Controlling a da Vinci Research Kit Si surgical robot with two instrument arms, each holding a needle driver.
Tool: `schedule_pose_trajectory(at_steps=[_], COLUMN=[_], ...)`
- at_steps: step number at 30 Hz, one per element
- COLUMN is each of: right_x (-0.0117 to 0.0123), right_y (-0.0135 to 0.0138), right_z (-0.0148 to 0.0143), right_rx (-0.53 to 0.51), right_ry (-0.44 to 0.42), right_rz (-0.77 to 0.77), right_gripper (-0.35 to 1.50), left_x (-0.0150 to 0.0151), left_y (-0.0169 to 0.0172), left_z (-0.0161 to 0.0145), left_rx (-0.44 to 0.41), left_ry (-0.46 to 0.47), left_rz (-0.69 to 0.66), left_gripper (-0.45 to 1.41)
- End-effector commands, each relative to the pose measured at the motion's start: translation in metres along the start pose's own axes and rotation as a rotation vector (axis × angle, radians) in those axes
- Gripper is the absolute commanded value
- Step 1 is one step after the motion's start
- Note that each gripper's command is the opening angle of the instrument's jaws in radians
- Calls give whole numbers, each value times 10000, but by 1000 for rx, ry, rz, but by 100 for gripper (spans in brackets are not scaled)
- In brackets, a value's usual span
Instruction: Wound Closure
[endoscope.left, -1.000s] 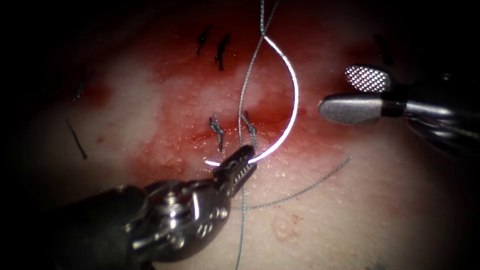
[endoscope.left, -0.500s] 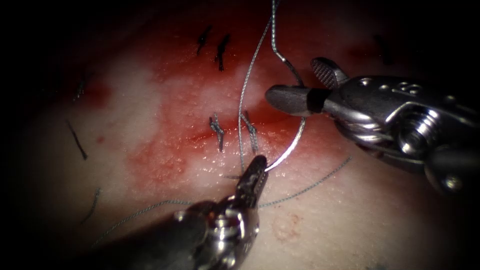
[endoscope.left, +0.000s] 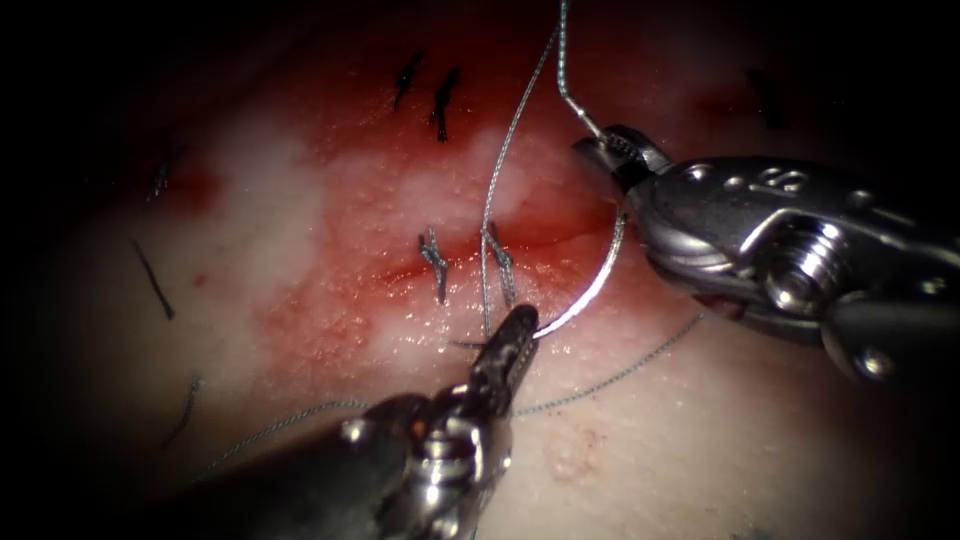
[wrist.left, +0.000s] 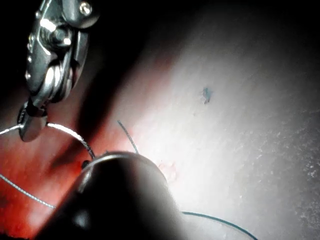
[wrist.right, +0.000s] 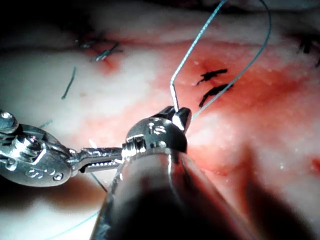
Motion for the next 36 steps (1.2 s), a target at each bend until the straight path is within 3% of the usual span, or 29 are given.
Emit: schedule_pose_trajectory(at_steps=[1,2,3,6,8,11,13,16,17,26,27,31,36], right_x=[-1,3,4,9,10,8,7,7,7,6,6,6,8], right_y=[-5,-1,0,9,14,21,29,33,36,41,41,41,41], right_z=[5,4,3,1,1,0,0,0,0,2,2,2,1], right_rx=[11,44,62,198,262,386,516,581,612,746,776,835,871], right_ry=[16,41,51,113,138,201,297,364,412,537,562,624,668], right_rz=[-6,-33,-51,-161,-236,-365,-461,-502,-518,-508,-505,-488,-470], right_gripper=[-35,-35,-35,-35,-35,-35,-35,-35,-35,-35,-35,-35,-35], left_x=[3,1,1,-5,-8,-13,-15,-15,-16,-22,-22,-20,-18], left_y=[2,-3,-5,-23,-33,-46,-63,-74,-82,-81,-76,-65,-63], left_z=[6,4,2,-11,-18,-28,-33,-31,-24,44,53,65,75], left_rx=[-1,-5,-11,-69,-113,-255,-413,-490,-561,-876,-974,-1156,-1124], left_ry=[8,63,96,257,314,416,544,616,665,800,857,925,902], left_rz=[-3,-104,-151,-365,-459,-623,-791,-879,-960,-1262,-1309,-1381,-1405], left_gripper=[76,121,126,123,123,123,121,121,120,118,118,110,110])
